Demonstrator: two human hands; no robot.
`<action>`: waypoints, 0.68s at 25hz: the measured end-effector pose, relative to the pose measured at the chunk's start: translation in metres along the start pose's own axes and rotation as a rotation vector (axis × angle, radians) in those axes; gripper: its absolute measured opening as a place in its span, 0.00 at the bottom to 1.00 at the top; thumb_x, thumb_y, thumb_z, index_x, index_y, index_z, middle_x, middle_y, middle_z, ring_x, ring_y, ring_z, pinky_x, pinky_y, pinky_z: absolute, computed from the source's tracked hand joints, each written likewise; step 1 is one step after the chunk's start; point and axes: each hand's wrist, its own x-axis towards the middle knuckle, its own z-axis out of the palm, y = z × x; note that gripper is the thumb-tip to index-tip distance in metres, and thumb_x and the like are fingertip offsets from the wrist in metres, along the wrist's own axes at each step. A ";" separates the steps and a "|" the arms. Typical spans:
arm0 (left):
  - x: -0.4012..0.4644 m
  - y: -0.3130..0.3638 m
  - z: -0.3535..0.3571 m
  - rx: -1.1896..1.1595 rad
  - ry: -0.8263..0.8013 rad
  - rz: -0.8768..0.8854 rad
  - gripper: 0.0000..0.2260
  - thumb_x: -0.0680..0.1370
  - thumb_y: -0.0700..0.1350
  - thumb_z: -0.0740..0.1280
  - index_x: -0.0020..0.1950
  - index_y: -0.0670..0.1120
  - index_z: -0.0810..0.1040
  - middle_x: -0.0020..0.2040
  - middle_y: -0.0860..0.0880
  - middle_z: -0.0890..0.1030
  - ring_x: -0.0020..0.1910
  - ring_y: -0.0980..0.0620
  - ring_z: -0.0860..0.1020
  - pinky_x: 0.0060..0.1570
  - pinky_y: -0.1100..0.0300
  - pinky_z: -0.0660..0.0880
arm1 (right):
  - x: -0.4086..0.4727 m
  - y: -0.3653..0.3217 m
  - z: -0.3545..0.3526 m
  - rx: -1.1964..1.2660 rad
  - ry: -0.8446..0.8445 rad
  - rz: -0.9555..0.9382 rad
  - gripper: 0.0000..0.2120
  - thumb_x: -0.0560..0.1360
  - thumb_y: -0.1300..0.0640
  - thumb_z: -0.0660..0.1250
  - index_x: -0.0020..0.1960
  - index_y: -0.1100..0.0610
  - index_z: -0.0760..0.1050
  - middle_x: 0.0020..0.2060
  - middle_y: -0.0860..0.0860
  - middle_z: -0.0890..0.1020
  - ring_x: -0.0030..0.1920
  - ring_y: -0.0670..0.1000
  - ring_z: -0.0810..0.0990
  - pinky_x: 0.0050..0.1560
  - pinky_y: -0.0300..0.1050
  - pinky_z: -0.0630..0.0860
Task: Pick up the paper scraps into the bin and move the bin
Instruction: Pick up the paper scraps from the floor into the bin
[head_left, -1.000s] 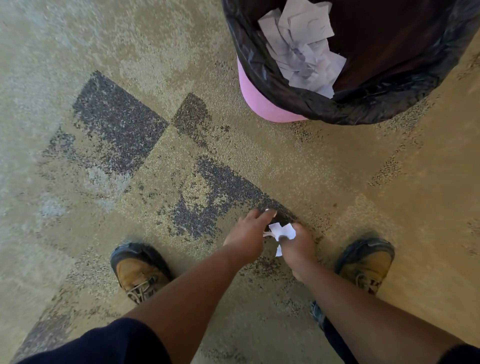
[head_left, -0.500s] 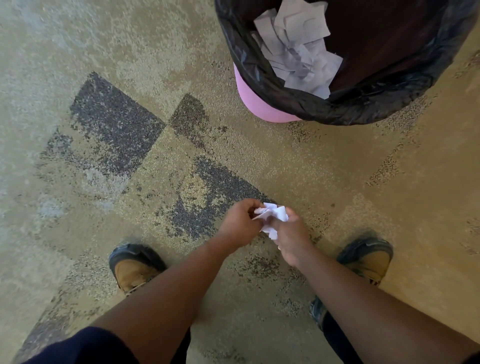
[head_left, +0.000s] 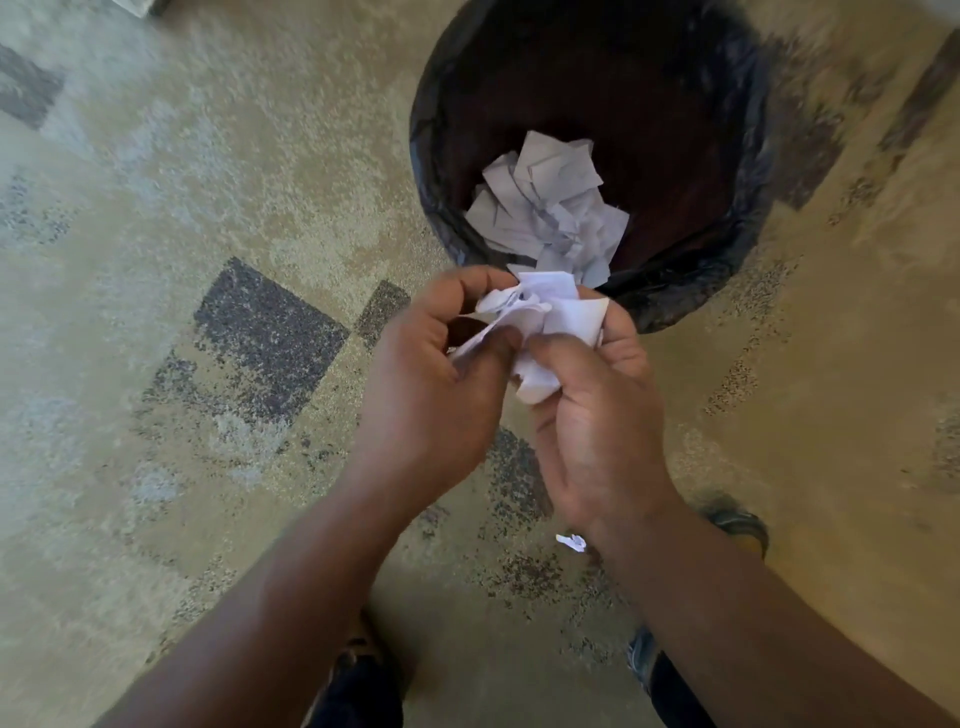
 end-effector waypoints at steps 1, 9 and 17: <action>0.006 0.014 0.002 0.019 0.003 0.001 0.11 0.80 0.40 0.71 0.60 0.52 0.81 0.47 0.54 0.86 0.45 0.57 0.85 0.43 0.63 0.80 | 0.001 -0.015 0.007 0.002 0.032 0.020 0.16 0.76 0.71 0.64 0.58 0.57 0.79 0.47 0.55 0.85 0.46 0.50 0.83 0.45 0.42 0.80; 0.061 0.068 0.020 0.032 -0.061 -0.222 0.26 0.76 0.38 0.70 0.74 0.47 0.71 0.62 0.49 0.82 0.58 0.50 0.83 0.56 0.48 0.83 | 0.046 -0.094 0.017 0.044 0.253 0.323 0.17 0.78 0.65 0.65 0.66 0.58 0.74 0.62 0.61 0.80 0.58 0.59 0.81 0.56 0.53 0.82; 0.067 0.063 0.025 0.194 -0.049 -0.226 0.21 0.80 0.39 0.67 0.73 0.45 0.73 0.65 0.50 0.80 0.60 0.56 0.80 0.57 0.62 0.78 | 0.055 -0.098 0.001 -0.267 0.132 0.257 0.17 0.77 0.71 0.60 0.63 0.62 0.76 0.45 0.52 0.79 0.48 0.50 0.77 0.71 0.56 0.74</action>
